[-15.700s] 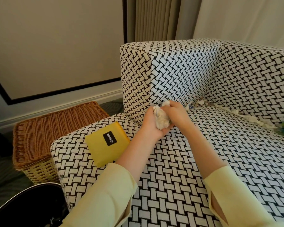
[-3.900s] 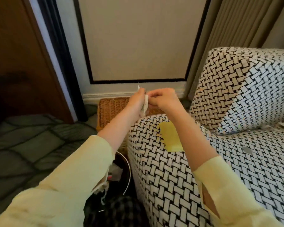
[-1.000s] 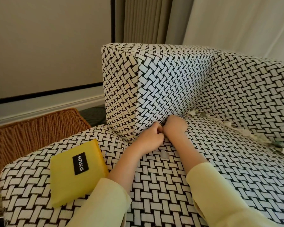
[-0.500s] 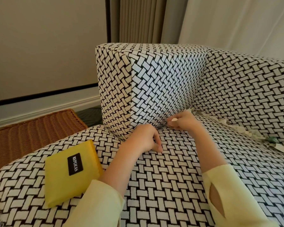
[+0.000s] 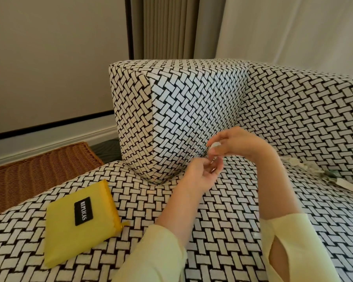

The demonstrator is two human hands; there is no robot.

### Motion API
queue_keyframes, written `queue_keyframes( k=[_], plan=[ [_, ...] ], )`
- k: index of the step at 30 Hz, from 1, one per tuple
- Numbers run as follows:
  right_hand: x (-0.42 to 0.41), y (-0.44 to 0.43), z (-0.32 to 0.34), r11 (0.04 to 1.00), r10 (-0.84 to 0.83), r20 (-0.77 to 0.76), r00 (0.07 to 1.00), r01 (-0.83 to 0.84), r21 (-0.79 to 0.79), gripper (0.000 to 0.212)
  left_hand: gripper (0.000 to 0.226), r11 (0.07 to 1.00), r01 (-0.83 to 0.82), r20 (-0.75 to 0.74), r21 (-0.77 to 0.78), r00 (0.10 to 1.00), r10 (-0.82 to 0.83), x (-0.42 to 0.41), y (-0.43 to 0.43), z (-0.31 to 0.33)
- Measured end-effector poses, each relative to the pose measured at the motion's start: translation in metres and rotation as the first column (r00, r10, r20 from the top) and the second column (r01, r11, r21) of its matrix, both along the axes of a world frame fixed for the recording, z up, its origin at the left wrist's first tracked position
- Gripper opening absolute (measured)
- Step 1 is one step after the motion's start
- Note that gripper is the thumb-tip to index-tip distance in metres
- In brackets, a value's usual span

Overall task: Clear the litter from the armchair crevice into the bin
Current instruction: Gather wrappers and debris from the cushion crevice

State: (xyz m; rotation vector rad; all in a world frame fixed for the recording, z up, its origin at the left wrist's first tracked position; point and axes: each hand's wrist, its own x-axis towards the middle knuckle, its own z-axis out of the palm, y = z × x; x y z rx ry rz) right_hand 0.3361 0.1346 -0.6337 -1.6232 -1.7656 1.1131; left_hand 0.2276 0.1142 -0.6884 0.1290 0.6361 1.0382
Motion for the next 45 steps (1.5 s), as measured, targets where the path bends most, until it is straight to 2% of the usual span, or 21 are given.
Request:
queue_keyframes(
  k=[3, 6, 9, 10, 12, 13, 14, 17, 19, 21, 26, 30, 38, 45],
  plan=[
    [-0.02, 0.0, 0.003, 0.994, 0.111, 0.233, 0.966, -0.106, -0.033, 0.018, 0.025, 1.0, -0.016, 0.021, 0.016, 1.0, 0.015, -0.003, 0.001, 0.0],
    [-0.03, 0.004, 0.0, 0.991, 0.128, 0.282, 0.951, -0.116, -0.061, 0.017, 0.023, 0.996, -0.085, 0.079, -0.038, 0.993, 0.088, -0.015, 0.002, 0.0],
    [-0.026, 0.009, -0.003, 0.998, -0.057, 0.094, 0.994, 0.055, 0.023, 0.009, 0.018, 0.992, -0.114, 0.108, -0.052, 0.987, 0.119, -0.023, 0.004, -0.003],
    [-0.024, 0.013, -0.008, 0.984, -0.154, 0.102, 0.983, 0.143, 0.104, 0.008, 0.02, 0.991, -0.122, 0.096, -0.054, 0.987, 0.127, -0.026, 0.006, -0.005],
    [-0.022, 0.023, -0.025, 0.936, -0.298, 0.273, 0.915, 0.225, 0.269, 0.01, 0.02, 0.985, -0.153, 0.057, -0.078, 0.986, 0.158, -0.033, 0.006, -0.007],
    [-0.024, 0.027, -0.035, 0.934, -0.313, 0.362, 0.878, 0.215, 0.286, 0.013, 0.02, 0.981, -0.166, 0.054, -0.103, 0.984, 0.172, -0.036, 0.006, -0.008],
    [-0.028, 0.03, -0.045, 0.948, -0.291, 0.454, 0.842, 0.192, 0.252, 0.023, 0.021, 0.976, -0.176, 0.06, -0.125, 0.981, 0.184, -0.038, 0.004, -0.008],
    [-0.04, 0.04, -0.066, 0.981, -0.184, 0.69, 0.701, 0.173, 0.085, 0.072, 0.023, 0.969, -0.201, 0.049, -0.148, 0.977, 0.21, -0.041, 0.003, -0.006],
    [-0.044, 0.044, -0.069, 0.98, -0.177, 0.725, 0.666, 0.187, 0.068, 0.086, 0.023, 0.969, -0.194, 0.036, -0.156, 0.979, 0.202, -0.04, 0.001, -0.006],
    [-0.047, 0.047, -0.069, 0.979, -0.181, 0.742, 0.646, 0.194, 0.071, 0.09, 0.026, 0.969, -0.193, 0.022, -0.152, 0.98, 0.199, -0.041, 0.001, -0.005],
    [-0.058, 0.053, -0.074, 0.959, -0.228, 0.843, 0.488, 0.263, 0.107, 0.076, 0.03, 0.966, -0.21, -0.01, -0.152, 0.977, 0.211, -0.039, -0.001, -0.003],
    [-0.066, 0.058, -0.083, 0.929, -0.331, 0.858, 0.393, 0.295, 0.223, 0.056, 0.03, 0.969, -0.205, -0.021, -0.138, 0.979, 0.204, -0.04, -0.002, -0.005],
    [-0.066, 0.063, -0.085, 0.887, -0.451, 0.798, 0.4, 0.299, 0.351, 0.026, 0.028, 0.969, -0.207, 0.001, -0.132, 0.978, 0.209, -0.039, -0.003, -0.006],
    [-0.061, 0.069, -0.083, 0.87, -0.488, 0.752, 0.443, 0.321, 0.375, 0.023, 0.029, 0.969, -0.208, 0.008, -0.131, 0.978, 0.21, -0.039, -0.003, -0.005]
  ],
)
